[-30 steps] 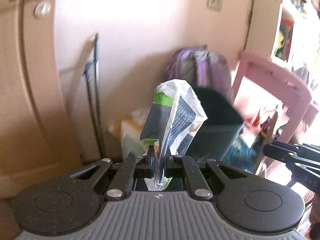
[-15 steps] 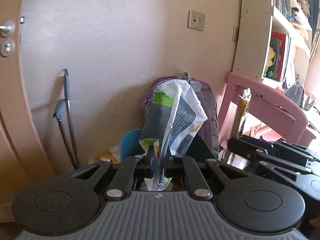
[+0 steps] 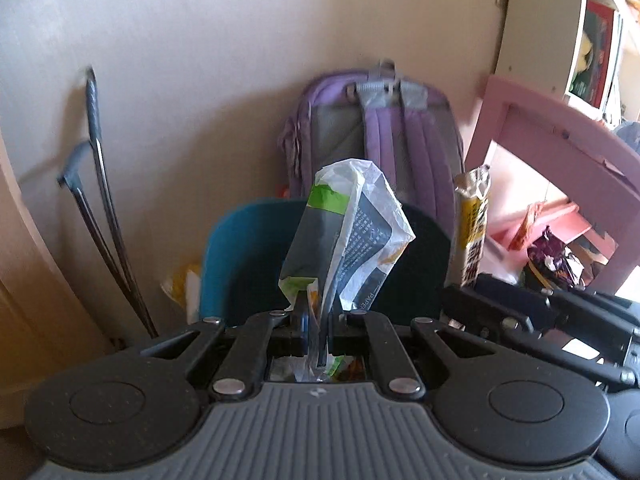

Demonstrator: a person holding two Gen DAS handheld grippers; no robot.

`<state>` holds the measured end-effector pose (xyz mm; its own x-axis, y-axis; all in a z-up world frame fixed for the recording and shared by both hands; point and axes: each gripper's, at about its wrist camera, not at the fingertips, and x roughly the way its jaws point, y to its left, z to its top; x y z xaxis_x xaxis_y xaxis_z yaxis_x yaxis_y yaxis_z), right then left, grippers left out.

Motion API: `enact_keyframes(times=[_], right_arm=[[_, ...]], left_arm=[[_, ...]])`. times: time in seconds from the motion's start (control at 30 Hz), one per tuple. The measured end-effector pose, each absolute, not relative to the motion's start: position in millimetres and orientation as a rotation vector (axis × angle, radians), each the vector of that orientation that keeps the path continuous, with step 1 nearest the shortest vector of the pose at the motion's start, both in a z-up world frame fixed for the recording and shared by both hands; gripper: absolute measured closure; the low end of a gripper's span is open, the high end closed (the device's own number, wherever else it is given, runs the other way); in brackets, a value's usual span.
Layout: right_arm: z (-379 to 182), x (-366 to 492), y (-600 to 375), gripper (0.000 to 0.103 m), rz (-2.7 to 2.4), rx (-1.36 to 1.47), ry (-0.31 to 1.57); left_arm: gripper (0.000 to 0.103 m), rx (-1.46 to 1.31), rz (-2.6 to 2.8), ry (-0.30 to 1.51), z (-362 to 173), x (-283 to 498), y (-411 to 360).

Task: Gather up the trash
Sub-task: 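Open both grippers over the teal bin to drop the packet and snack stick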

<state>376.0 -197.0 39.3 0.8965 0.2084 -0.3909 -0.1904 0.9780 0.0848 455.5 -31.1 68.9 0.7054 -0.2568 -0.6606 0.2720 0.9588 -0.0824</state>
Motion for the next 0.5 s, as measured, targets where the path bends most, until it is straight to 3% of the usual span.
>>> enact_keyframes(times=[0.5], right_arm=[[12.5, 392.8, -187.2, 0.08, 0.199, 0.016, 0.54]], left_arm=[[0.094, 0.097, -0.293, 0.884, 26.8, 480.9, -44.8]])
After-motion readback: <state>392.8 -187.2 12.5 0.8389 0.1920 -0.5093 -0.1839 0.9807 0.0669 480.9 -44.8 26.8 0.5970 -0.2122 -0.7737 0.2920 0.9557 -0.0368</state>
